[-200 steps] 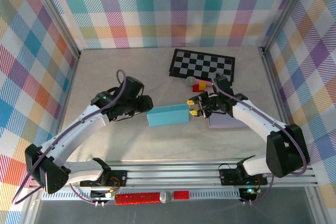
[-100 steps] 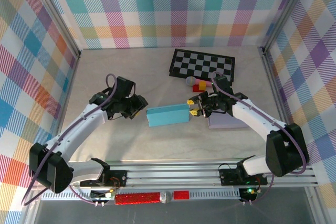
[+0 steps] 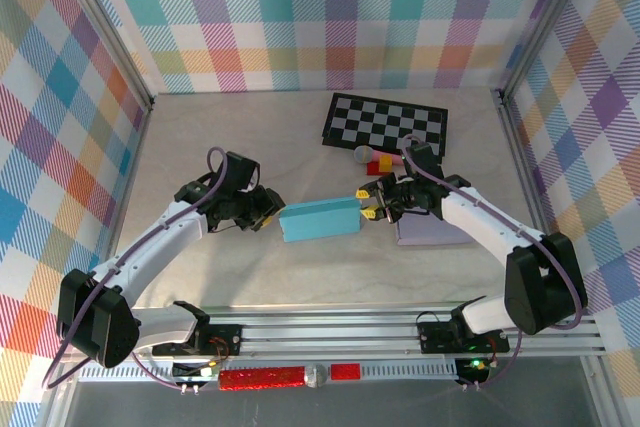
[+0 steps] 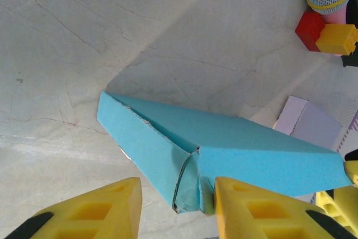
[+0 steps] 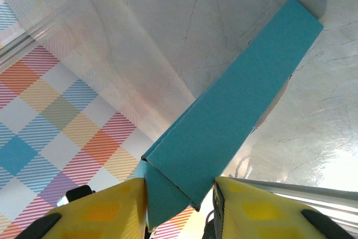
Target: Fold the paper box
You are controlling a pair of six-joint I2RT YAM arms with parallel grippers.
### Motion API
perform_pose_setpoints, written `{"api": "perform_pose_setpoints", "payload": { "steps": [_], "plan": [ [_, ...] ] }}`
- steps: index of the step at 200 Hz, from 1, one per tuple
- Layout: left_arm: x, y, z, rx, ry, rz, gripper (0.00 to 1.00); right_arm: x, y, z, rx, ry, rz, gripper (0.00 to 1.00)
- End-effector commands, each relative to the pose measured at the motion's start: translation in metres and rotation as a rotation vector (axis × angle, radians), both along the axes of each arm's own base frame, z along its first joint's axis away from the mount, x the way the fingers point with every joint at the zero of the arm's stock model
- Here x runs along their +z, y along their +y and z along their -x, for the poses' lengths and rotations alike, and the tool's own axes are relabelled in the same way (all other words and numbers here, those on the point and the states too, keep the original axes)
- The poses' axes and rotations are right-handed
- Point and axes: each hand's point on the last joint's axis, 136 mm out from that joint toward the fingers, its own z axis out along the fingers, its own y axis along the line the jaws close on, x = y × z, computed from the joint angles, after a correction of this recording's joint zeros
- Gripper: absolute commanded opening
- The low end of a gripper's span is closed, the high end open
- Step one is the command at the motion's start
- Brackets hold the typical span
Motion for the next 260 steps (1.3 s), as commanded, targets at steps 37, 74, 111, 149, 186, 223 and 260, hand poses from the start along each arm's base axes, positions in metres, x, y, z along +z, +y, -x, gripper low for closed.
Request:
{"api": "perform_pose_setpoints", "payload": {
  "steps": [37,74,111,149,186,223,260],
  "plan": [
    [-0.016,0.009,0.009,-0.017,0.028,-0.053,0.37,-0.015,-0.008,0.008,0.017,0.053,0.08,0.36],
    [-0.016,0.009,0.008,-0.03,0.023,-0.065,0.35,0.001,-0.011,0.008,0.06,-0.001,0.096,0.42],
    [-0.017,0.01,0.008,-0.029,0.023,-0.065,0.35,0.011,-0.01,0.015,0.075,-0.017,0.066,0.45],
    [-0.019,0.009,0.007,-0.03,0.023,-0.063,0.35,0.02,-0.012,0.016,0.072,-0.048,0.063,0.44],
    [-0.017,0.01,0.007,-0.028,0.016,-0.064,0.35,0.025,-0.009,0.018,0.083,-0.047,0.048,0.43],
    [-0.018,0.009,0.007,-0.029,0.015,-0.058,0.35,0.003,-0.011,0.024,0.079,0.005,0.054,0.43],
    [-0.018,0.01,0.007,-0.022,0.012,-0.058,0.34,-0.002,-0.015,0.031,0.104,0.024,0.088,0.36]
  ]
}}
